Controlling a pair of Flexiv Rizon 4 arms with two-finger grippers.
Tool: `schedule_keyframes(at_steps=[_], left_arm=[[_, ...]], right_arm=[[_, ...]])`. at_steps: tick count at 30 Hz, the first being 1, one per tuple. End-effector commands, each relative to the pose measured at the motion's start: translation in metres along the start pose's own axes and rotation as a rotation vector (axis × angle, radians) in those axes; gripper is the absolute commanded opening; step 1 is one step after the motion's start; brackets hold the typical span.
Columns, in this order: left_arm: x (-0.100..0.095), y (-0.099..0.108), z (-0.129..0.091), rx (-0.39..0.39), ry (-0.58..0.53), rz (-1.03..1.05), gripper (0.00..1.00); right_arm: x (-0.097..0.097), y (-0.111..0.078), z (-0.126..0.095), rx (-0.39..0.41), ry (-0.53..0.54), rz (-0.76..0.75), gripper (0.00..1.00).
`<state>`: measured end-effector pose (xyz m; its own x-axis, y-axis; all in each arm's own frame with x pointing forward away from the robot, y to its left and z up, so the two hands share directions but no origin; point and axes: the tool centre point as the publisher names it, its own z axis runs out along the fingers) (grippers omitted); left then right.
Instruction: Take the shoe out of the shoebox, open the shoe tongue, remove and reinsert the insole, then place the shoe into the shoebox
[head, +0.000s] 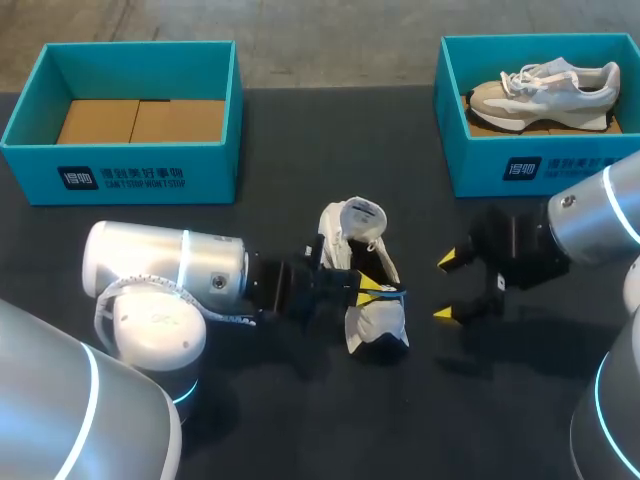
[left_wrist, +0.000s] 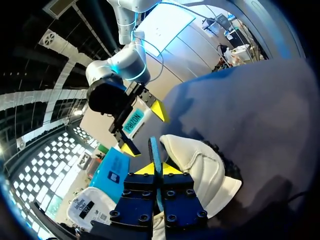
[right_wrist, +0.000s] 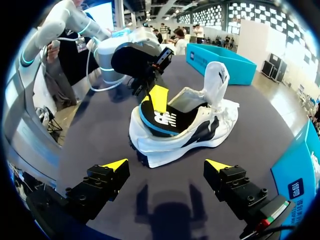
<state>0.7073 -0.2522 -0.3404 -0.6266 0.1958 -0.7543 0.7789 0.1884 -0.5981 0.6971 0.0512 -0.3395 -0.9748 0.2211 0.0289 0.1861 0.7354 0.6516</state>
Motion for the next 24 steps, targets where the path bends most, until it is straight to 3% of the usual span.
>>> schedule_keyframes(at_steps=[1, 13, 14, 15, 18, 24], left_arm=[[0.001, 0.005, 0.002, 0.000, 0.006, -0.001, 0.00], [0.002, 0.017, -0.003, -0.034, 0.025, -0.006, 0.00], [0.001, 0.017, -0.004, -0.036, 0.024, -0.006, 0.03], [0.000, 0.017, -0.005, -0.037, 0.021, -0.005, 0.18], [-0.005, 0.012, -0.006, -0.030, 0.007, 0.000, 0.34], [-0.011, 0.003, -0.006, -0.012, -0.004, 0.010, 0.29]], right_arm=[[0.000, 0.002, 0.001, 0.005, -0.003, 0.000, 1.00], [0.001, 0.000, 0.000, 0.002, -0.009, 0.005, 1.00], [0.001, 0.000, -0.001, 0.001, -0.010, 0.005, 1.00], [0.001, 0.000, -0.001, 0.001, -0.010, 0.005, 1.00], [0.000, -0.001, -0.001, 0.001, -0.010, 0.006, 1.00], [0.000, -0.001, -0.001, 0.003, -0.012, 0.009, 1.00]])
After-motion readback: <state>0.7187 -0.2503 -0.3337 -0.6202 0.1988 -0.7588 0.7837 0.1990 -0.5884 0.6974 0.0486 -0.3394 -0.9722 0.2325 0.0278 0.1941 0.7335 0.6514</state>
